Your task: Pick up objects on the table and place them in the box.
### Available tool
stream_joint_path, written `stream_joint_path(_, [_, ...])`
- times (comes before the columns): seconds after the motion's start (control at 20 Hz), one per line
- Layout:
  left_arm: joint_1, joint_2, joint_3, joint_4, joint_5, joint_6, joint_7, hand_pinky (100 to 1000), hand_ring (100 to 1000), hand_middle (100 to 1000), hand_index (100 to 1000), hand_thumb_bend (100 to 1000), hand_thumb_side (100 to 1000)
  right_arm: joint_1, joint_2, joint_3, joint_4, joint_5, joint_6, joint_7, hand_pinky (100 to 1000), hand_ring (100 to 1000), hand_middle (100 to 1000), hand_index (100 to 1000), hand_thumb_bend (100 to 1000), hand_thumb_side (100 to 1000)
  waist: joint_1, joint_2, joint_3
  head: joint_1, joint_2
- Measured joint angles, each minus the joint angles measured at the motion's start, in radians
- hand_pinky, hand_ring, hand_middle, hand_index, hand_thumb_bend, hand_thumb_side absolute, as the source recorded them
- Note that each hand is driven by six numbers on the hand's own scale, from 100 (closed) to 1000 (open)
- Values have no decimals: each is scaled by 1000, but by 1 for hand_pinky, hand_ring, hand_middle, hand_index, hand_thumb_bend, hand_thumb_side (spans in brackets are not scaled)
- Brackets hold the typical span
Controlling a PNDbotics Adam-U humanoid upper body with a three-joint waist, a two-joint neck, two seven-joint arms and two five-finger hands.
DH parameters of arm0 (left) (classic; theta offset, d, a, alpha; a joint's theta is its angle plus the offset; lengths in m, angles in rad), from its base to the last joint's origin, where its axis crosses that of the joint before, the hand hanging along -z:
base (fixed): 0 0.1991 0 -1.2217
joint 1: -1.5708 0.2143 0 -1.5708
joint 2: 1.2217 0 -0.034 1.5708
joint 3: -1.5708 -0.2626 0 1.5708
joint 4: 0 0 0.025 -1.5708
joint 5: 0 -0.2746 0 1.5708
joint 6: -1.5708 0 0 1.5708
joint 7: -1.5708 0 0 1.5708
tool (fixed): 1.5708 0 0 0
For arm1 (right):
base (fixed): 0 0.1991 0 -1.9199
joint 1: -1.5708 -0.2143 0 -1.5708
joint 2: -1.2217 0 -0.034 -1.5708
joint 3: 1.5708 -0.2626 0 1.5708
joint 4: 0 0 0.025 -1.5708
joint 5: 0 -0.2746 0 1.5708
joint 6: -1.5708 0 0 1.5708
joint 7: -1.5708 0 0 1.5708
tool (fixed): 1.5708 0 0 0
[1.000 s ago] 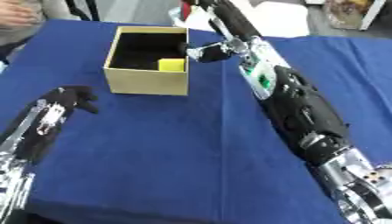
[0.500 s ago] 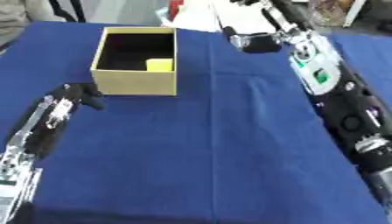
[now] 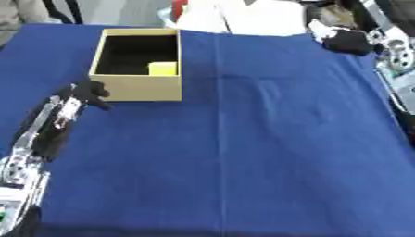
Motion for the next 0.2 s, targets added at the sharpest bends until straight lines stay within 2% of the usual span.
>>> stream_joint_path(0.2, [5, 0, 4, 0, -1, 0, 5, 1000, 622, 651, 772, 233, 753, 45, -11, -19, -28, -42, 20, -2, 750, 802, 666, 824, 100, 369, 4, 0, -15, 0, 2])
